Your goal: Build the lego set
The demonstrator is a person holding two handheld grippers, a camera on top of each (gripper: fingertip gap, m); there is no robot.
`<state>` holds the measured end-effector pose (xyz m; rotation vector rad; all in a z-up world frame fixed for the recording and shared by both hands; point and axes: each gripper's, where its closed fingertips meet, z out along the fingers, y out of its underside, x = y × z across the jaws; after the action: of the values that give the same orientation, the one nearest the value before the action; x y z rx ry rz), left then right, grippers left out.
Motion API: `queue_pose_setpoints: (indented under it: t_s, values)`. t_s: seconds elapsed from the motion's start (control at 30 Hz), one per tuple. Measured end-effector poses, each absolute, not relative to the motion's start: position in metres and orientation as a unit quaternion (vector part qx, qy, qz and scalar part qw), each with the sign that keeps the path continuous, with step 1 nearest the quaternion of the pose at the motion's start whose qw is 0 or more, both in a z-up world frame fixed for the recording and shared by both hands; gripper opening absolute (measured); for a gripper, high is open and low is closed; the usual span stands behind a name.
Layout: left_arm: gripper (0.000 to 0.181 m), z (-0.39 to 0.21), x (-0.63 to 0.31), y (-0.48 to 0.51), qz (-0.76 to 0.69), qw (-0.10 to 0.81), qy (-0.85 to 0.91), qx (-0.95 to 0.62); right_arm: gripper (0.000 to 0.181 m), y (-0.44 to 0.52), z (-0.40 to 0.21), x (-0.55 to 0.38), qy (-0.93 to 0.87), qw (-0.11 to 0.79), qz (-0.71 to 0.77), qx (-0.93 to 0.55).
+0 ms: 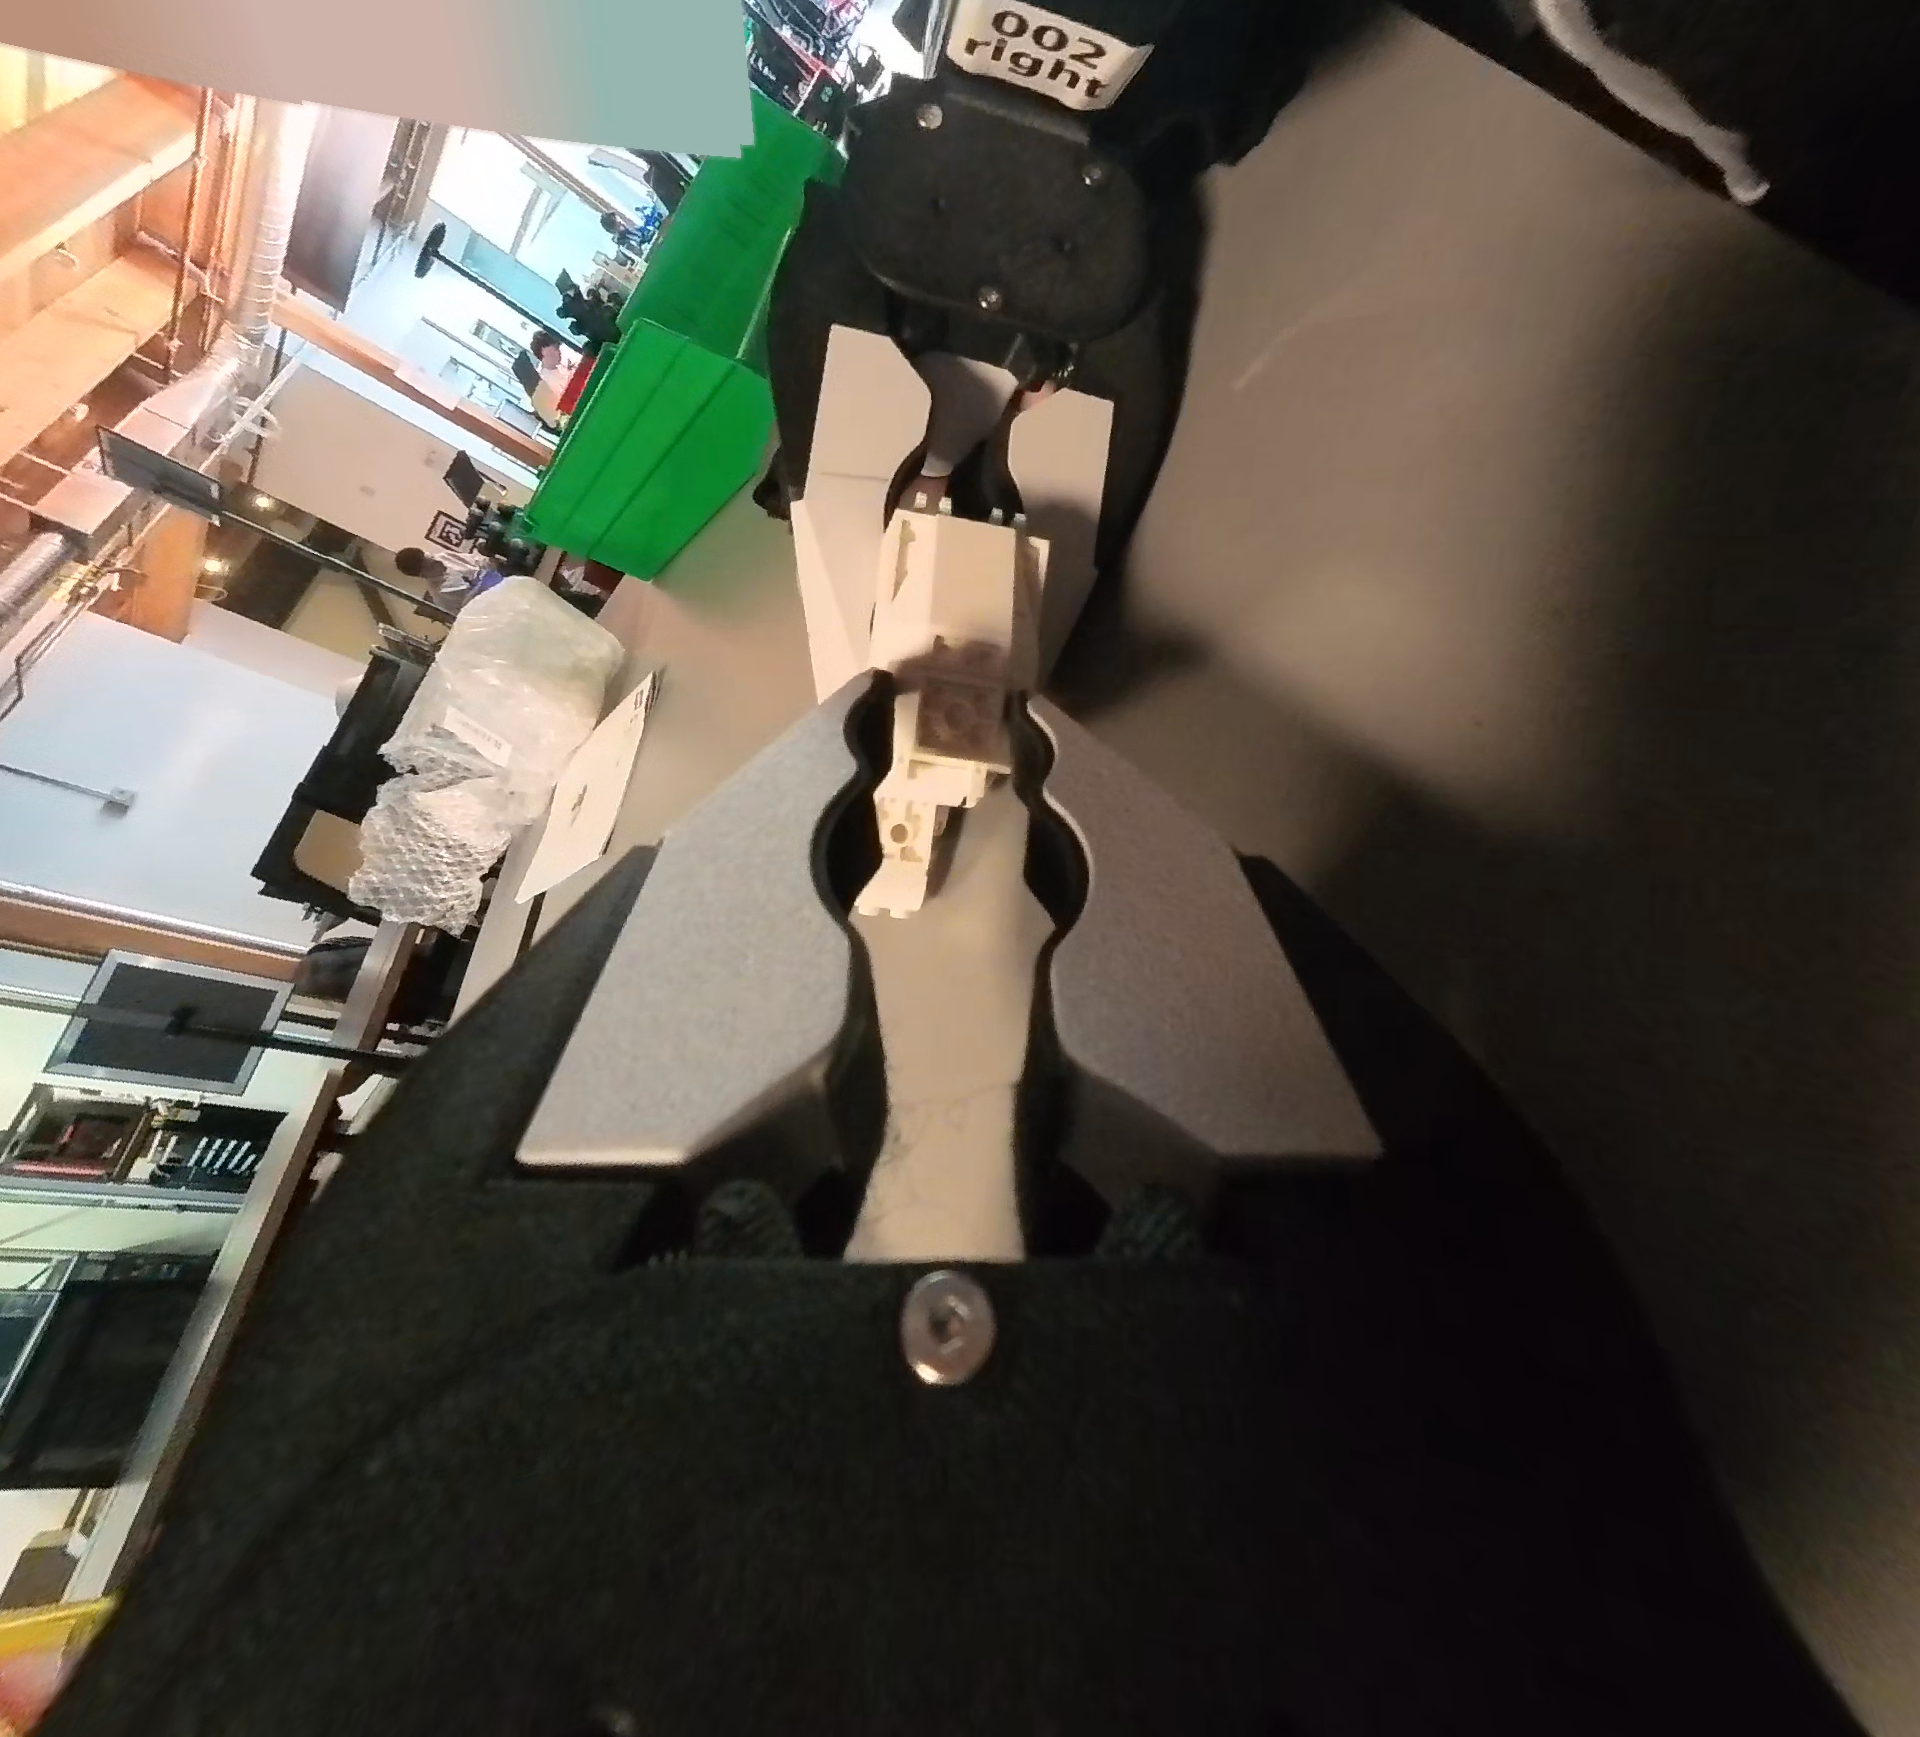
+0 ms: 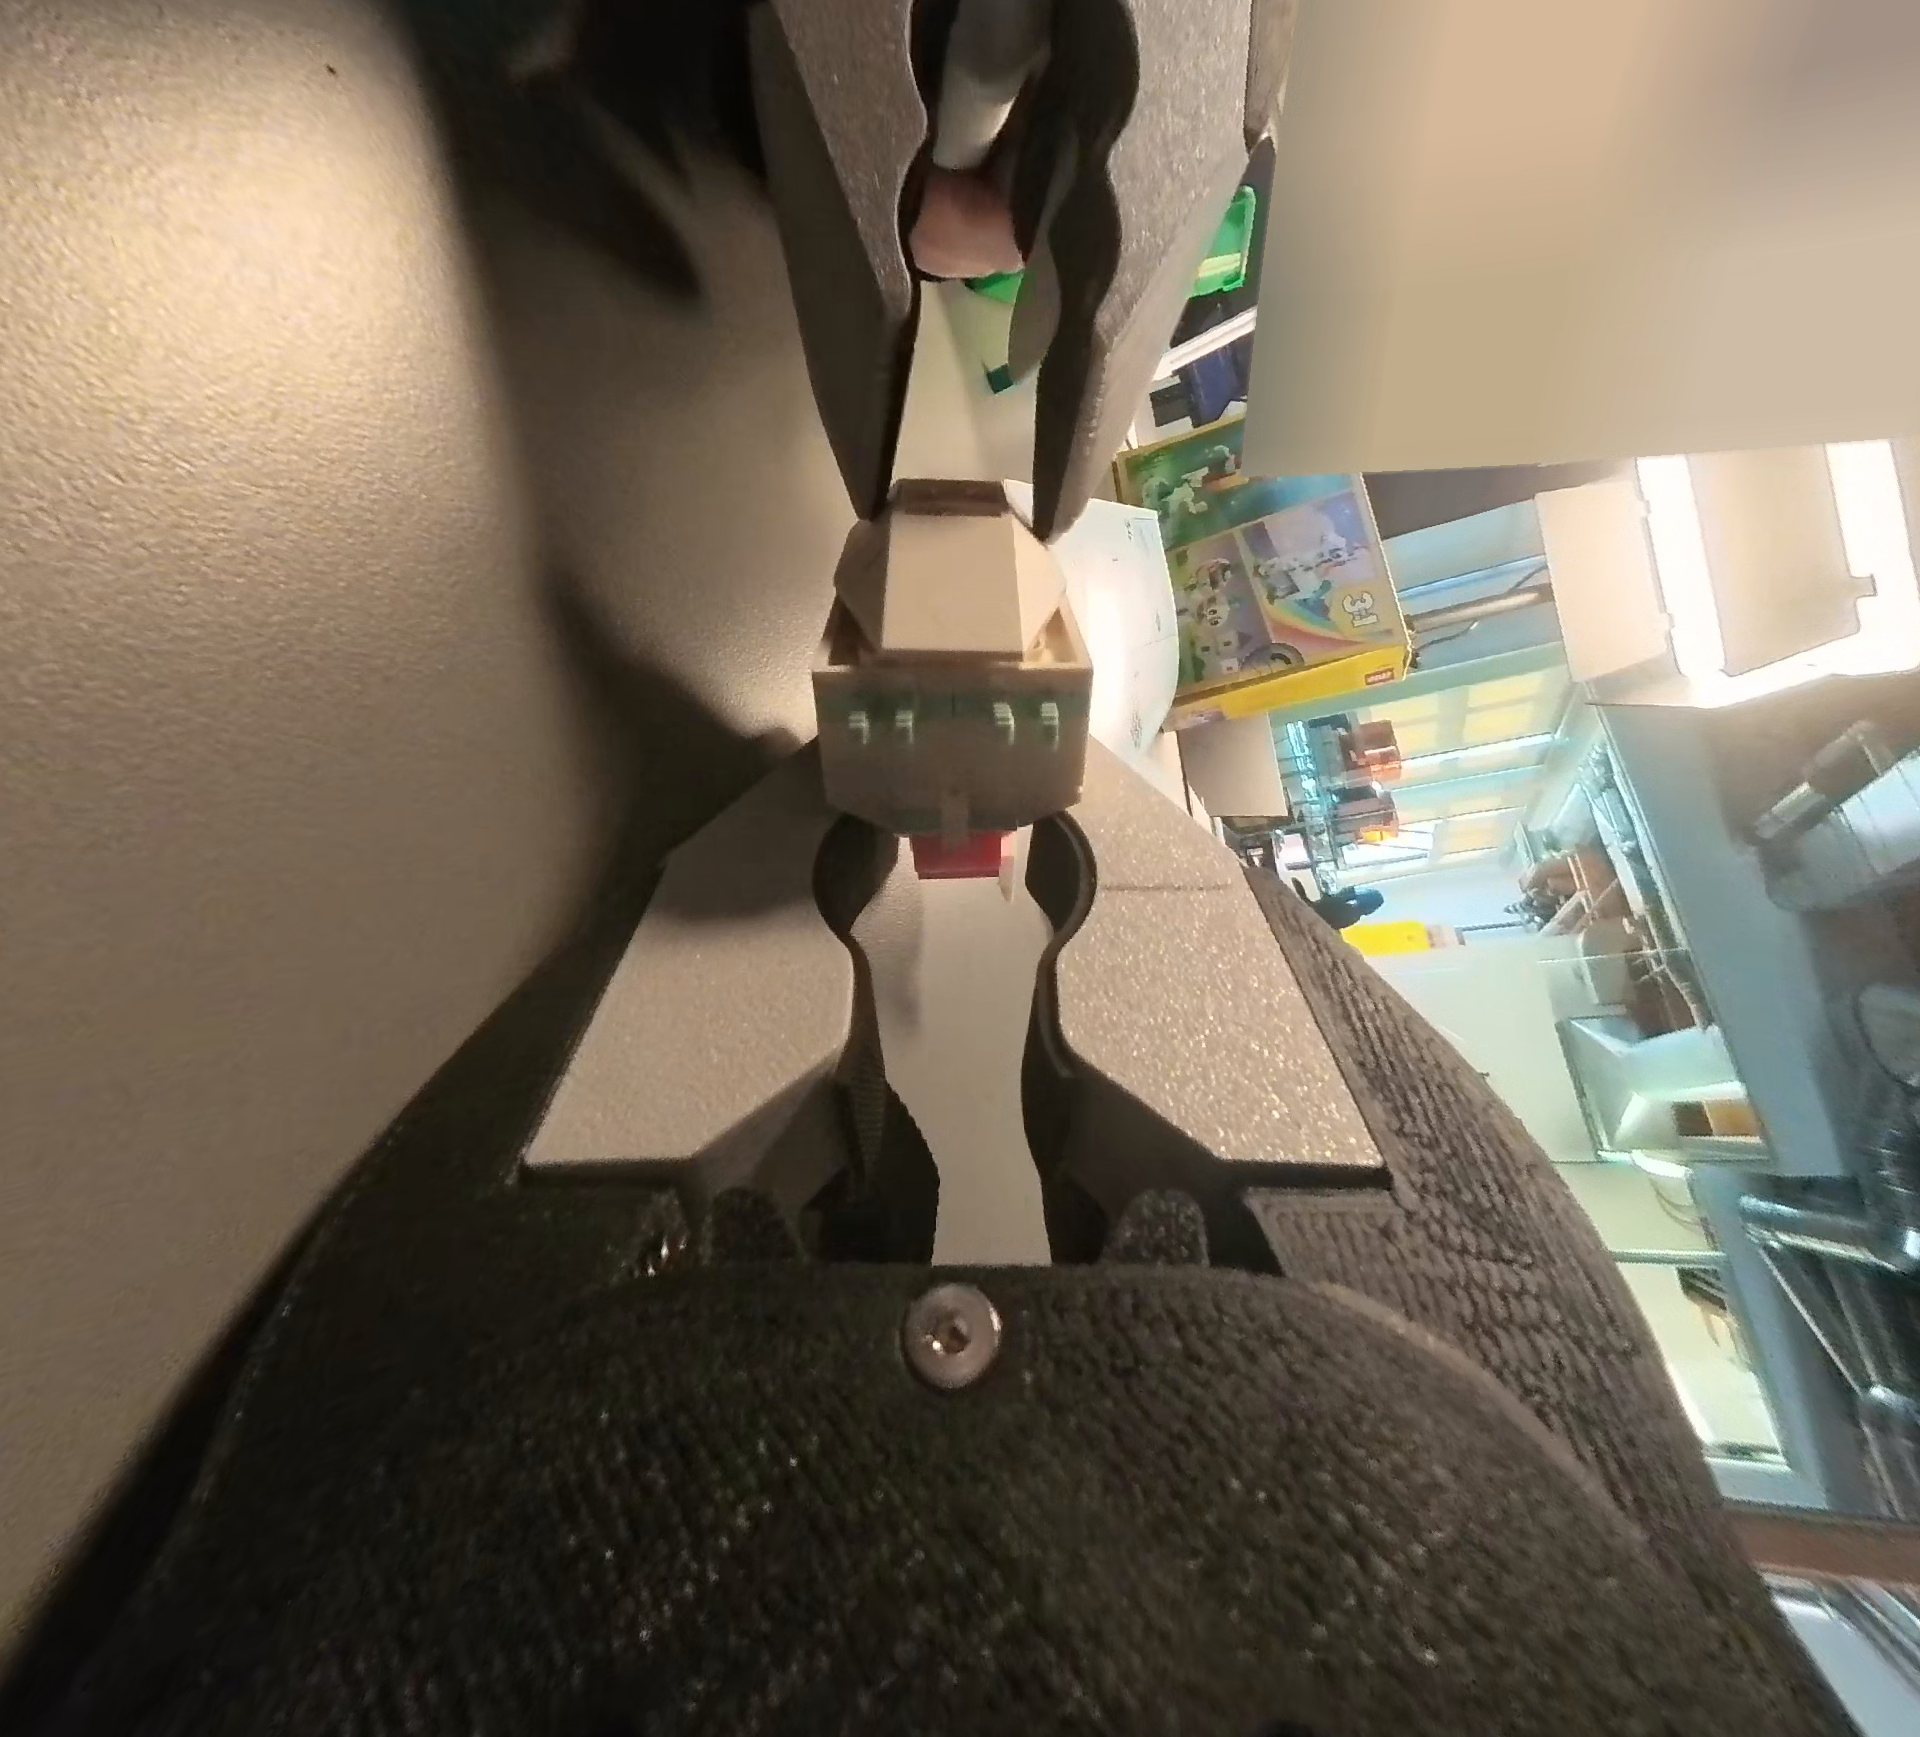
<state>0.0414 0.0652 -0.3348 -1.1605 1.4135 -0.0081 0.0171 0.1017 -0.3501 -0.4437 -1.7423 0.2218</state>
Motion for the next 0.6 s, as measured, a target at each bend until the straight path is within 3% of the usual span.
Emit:
queue_pose_setpoints:
  t_s: [0.23, 0.3, 0.33, 0.43, 0.6]
  values:
    - [0.022, -0.328, 0.040, 0.069, 0.019, 0.622, 0.610, -0.491, 0.023, 0.106, -0.344, 0.014, -0.747, 0.616, 0.123, -0.216]
    - [0.022, -0.305, 0.036, 0.074, 0.025, 0.669, 0.568, -0.479, 0.024, 0.111, -0.325, 0.011, -0.713, 0.621, 0.186, -0.267]
    - [0.031, -0.292, 0.034, 0.077, 0.023, 0.693, 0.544, -0.474, 0.023, 0.113, -0.316, 0.008, -0.693, 0.608, 0.235, -0.309]
    - [0.053, -0.275, 0.029, 0.083, 0.015, 0.719, 0.508, -0.474, 0.023, 0.113, -0.294, 0.002, -0.630, 0.533, 0.387, -0.412]
    - [0.047, -0.251, 0.022, 0.085, -0.023, 0.744, 0.464, -0.480, 0.023, 0.089, -0.291, -0.003, -0.546, 0.311, 0.584, -0.514]
